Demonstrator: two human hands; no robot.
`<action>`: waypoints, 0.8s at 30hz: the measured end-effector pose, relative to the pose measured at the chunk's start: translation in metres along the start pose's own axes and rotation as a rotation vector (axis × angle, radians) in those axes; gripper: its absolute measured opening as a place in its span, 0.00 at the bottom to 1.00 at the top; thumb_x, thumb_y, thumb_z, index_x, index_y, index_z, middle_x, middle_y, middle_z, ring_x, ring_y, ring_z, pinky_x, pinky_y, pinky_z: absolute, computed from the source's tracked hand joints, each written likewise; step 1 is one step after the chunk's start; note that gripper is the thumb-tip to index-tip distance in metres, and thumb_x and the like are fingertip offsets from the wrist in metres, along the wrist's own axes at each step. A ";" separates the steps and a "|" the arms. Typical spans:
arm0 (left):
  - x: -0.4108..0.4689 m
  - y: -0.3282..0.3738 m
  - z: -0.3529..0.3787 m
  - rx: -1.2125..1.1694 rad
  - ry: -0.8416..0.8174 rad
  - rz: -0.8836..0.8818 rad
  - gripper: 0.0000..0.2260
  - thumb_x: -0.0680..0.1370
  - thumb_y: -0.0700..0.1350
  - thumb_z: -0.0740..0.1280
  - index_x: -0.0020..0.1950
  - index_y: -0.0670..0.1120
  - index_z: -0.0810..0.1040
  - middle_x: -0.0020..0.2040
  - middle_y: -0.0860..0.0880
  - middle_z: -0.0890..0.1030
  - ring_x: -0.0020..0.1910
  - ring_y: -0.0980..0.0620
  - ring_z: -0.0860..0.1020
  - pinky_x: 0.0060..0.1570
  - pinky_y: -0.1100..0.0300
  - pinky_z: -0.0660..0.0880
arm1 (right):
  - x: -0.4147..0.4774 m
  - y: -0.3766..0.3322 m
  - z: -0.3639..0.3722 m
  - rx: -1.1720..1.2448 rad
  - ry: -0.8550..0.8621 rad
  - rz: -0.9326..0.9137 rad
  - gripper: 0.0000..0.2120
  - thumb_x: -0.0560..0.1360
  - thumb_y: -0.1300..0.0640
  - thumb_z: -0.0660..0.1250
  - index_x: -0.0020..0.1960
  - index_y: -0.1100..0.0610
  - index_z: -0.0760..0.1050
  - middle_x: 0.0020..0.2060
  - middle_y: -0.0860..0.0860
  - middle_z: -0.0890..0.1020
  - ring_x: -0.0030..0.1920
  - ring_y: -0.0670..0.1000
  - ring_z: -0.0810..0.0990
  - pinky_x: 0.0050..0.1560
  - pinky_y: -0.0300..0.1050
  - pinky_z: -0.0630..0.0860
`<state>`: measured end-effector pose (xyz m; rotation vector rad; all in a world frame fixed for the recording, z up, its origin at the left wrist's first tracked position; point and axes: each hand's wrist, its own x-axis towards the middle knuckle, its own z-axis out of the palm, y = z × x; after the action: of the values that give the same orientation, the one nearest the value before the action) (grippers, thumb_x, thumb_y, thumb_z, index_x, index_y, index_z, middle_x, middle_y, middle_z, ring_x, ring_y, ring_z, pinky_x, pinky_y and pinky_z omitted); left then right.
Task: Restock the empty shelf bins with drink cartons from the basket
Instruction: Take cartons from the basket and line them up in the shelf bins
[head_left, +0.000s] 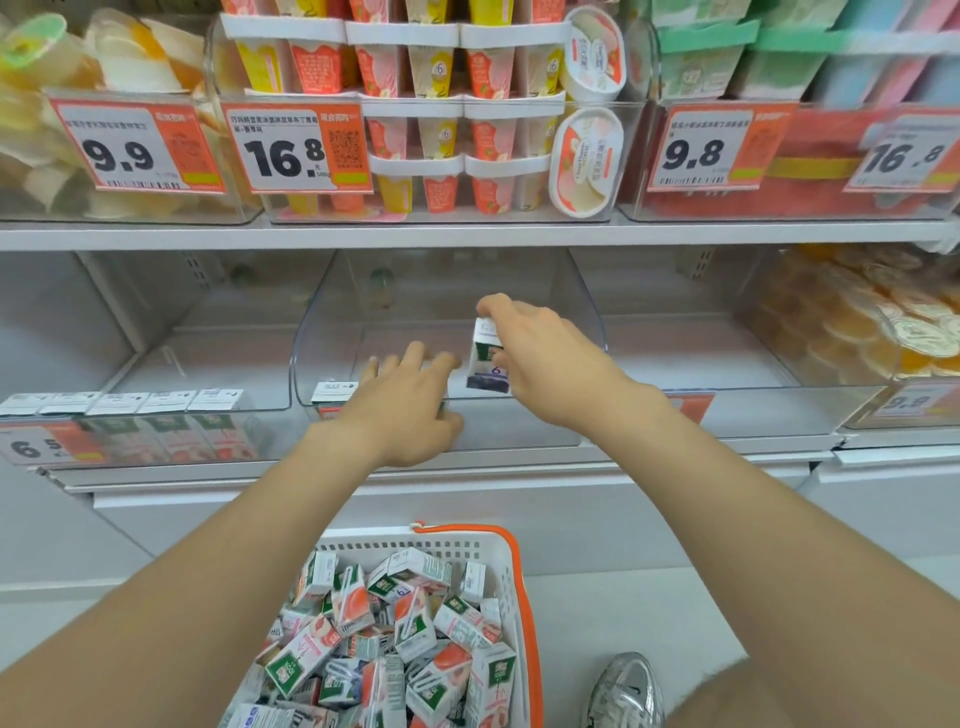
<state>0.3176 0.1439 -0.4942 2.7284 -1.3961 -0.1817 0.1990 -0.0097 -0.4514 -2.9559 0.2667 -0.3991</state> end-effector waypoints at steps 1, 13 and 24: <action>0.001 0.006 -0.002 -0.011 0.049 0.021 0.26 0.77 0.56 0.61 0.75 0.51 0.65 0.68 0.44 0.69 0.64 0.36 0.71 0.71 0.40 0.64 | -0.003 0.003 -0.007 0.015 0.066 0.009 0.27 0.78 0.67 0.66 0.74 0.56 0.63 0.62 0.58 0.76 0.55 0.65 0.77 0.51 0.59 0.76; 0.033 0.126 -0.004 -0.568 0.264 0.220 0.15 0.77 0.43 0.66 0.64 0.50 0.73 0.57 0.51 0.79 0.55 0.49 0.79 0.58 0.49 0.77 | -0.075 0.081 -0.032 -0.059 0.284 0.501 0.31 0.77 0.66 0.70 0.76 0.55 0.62 0.62 0.59 0.70 0.51 0.66 0.75 0.47 0.52 0.65; 0.042 0.127 0.029 -0.425 0.335 0.280 0.21 0.76 0.39 0.66 0.65 0.55 0.67 0.53 0.50 0.74 0.47 0.46 0.80 0.47 0.45 0.79 | -0.044 0.135 -0.009 0.150 -0.234 0.274 0.28 0.80 0.66 0.62 0.77 0.49 0.65 0.64 0.56 0.74 0.66 0.57 0.74 0.58 0.50 0.73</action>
<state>0.2359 0.0349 -0.5110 2.0861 -1.4254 -0.0005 0.1336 -0.1337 -0.4764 -2.7319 0.5750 -0.0363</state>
